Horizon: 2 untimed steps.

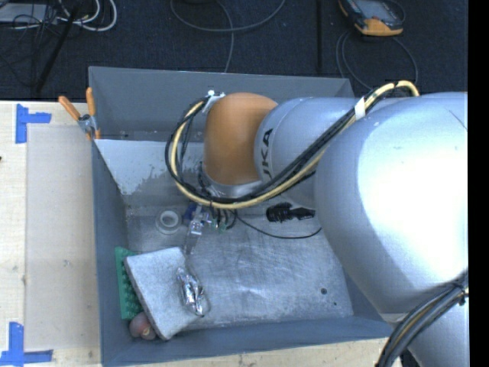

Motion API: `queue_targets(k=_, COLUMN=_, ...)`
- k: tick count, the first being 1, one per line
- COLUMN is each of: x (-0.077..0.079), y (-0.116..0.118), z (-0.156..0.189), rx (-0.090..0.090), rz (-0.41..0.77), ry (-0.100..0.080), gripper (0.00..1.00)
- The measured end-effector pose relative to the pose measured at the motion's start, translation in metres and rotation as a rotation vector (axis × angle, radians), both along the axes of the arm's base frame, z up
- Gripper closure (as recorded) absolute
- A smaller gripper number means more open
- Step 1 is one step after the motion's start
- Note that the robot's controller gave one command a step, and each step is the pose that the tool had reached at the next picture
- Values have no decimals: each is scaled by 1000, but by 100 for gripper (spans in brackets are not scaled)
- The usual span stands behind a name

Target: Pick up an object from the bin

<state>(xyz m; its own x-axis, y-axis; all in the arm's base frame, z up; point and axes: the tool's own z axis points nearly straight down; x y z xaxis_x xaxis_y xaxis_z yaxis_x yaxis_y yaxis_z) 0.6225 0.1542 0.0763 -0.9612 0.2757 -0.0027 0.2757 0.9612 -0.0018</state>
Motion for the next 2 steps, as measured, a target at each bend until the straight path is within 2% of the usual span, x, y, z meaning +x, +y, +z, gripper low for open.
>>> queue_targets(k=1, x=0, y=2, z=1, rx=2, rz=4, ry=1, gripper=100)
queue_targets(k=2, x=-4, y=11, z=147, rx=5, rz=34, ry=-7, gripper=100)
